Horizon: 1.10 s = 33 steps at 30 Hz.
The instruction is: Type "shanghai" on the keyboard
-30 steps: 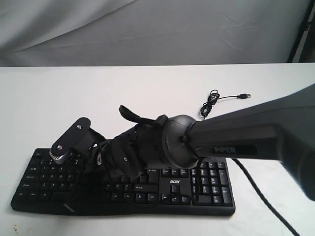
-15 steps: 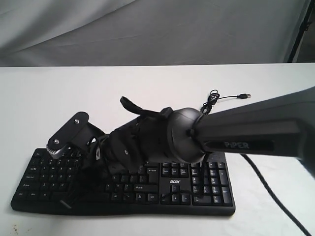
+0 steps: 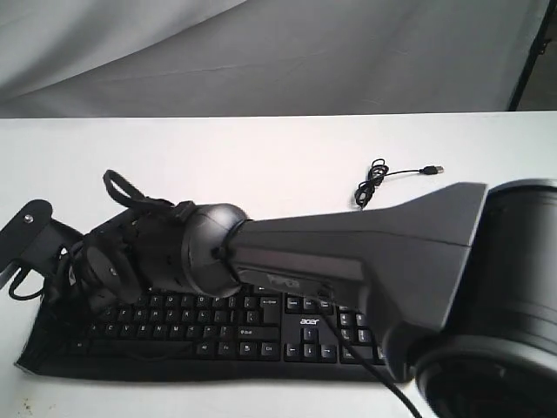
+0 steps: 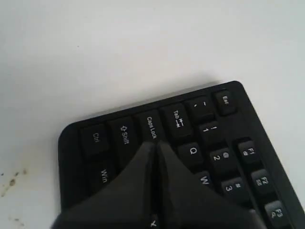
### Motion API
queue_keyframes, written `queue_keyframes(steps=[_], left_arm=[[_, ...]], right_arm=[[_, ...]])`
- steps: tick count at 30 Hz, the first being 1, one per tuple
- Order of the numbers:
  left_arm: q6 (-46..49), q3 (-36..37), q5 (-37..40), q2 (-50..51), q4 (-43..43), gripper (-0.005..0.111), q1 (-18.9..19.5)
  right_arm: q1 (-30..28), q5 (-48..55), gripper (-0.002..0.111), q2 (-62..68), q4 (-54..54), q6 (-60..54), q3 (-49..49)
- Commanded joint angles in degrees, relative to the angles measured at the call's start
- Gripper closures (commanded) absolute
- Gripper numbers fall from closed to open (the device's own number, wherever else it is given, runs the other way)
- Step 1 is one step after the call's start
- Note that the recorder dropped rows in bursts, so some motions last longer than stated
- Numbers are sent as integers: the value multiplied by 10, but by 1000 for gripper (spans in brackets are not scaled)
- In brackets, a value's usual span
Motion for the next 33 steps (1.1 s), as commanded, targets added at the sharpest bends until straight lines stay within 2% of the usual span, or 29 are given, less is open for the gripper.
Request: queue_keyframes(steps=[1, 33], left_arm=[[-2, 2, -3, -2, 0, 107, -2], [-2, 2, -3, -2, 0, 107, -2]], right_arm=[[1, 5, 108, 20, -6, -8, -25], [-5, -21, 108, 51, -29, -5, -24]])
